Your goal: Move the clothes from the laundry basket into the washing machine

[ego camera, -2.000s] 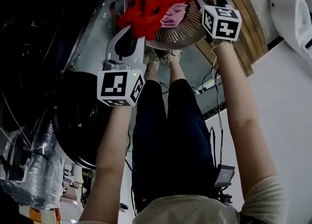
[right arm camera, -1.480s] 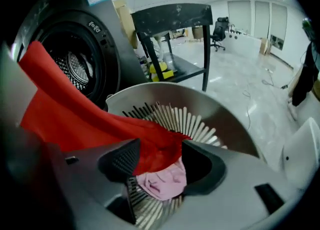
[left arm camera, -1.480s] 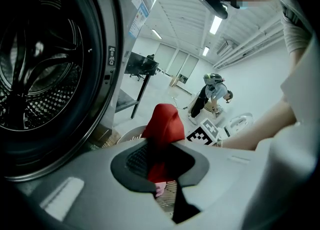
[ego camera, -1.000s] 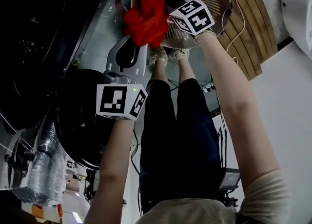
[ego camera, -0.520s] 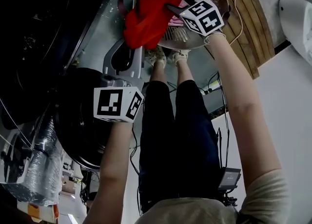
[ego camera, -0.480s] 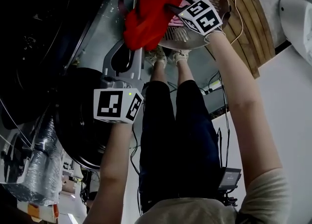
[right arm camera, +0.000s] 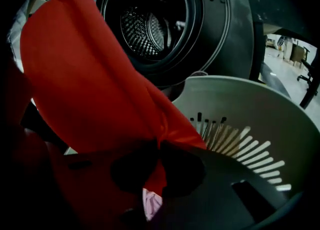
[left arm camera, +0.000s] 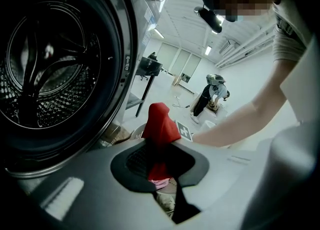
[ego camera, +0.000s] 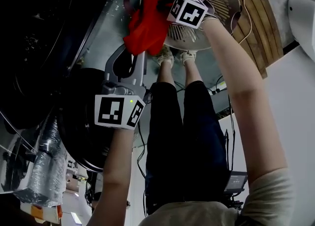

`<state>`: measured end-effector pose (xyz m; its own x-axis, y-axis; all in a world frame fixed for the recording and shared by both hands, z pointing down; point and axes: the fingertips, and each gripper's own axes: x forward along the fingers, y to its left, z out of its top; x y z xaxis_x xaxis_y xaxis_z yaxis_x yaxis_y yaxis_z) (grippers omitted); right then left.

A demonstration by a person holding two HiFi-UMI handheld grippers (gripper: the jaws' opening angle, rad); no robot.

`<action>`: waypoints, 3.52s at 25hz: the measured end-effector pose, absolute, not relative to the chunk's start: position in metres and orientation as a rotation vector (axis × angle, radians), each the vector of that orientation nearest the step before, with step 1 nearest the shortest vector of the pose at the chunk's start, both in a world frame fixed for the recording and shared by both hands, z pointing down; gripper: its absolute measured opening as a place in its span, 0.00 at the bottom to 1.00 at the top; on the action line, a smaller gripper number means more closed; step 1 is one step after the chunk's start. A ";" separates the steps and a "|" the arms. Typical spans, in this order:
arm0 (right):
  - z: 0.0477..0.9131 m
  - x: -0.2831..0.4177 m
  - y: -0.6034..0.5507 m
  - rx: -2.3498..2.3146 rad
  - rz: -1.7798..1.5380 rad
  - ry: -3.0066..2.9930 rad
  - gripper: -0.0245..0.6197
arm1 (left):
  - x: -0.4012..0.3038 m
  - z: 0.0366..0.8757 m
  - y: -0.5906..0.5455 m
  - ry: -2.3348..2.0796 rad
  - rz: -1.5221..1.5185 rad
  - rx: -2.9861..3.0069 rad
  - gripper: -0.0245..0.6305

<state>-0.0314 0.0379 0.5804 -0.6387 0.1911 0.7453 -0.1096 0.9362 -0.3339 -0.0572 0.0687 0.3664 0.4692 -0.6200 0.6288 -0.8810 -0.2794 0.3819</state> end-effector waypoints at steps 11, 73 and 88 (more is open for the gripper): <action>0.476 0.041 0.003 0.502 0.753 -2.283 0.07 | -0.080 0.396 0.049 -1.411 0.528 1.856 0.13; 0.407 -0.052 0.071 0.592 1.413 -2.340 0.07 | -0.297 0.436 -0.048 -1.971 0.153 1.428 0.67; 0.430 -0.019 0.071 0.675 1.439 -2.267 0.07 | -0.107 0.539 0.047 -1.403 0.431 1.517 0.67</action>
<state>-0.0192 0.0712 0.4303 -0.8162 -0.1961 0.5435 -0.5752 0.3636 -0.7327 -0.1070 0.0467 0.5391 0.2678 -0.5482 0.7923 -0.8984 0.1551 0.4109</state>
